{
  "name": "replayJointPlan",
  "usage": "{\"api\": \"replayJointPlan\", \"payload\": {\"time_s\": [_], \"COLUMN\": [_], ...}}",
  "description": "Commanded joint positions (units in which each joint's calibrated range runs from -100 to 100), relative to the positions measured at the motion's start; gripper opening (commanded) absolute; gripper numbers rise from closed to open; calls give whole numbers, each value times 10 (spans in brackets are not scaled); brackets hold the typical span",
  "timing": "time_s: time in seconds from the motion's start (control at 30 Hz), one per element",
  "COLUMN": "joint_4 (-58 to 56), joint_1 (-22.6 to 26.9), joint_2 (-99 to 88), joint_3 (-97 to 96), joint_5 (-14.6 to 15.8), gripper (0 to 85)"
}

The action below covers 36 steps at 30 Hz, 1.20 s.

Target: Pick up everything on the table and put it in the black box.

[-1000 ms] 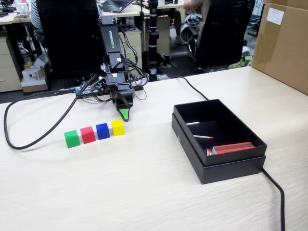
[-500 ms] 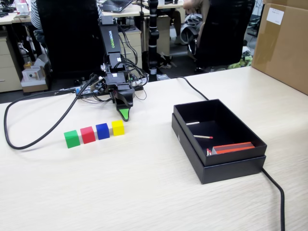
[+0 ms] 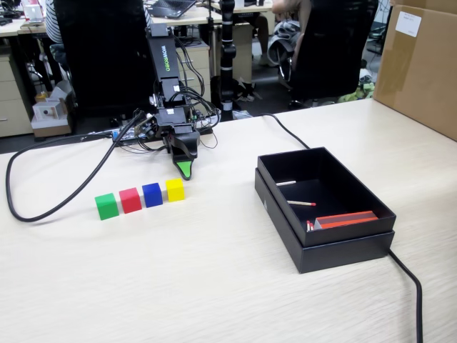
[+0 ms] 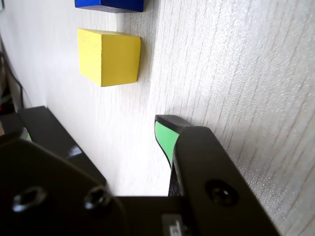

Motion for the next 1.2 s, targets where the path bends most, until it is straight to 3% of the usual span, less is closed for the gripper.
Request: {"api": "replayJointPlan", "payload": {"time_s": [0.0,0.7,1.17], "joint_4": [-33,-43,-487], "joint_1": [0,-3,-44], "joint_2": [-1,-1,11], "joint_3": [-9,1,387], "joint_5": [-5,-1,-14], "gripper": [496,484,476]}}
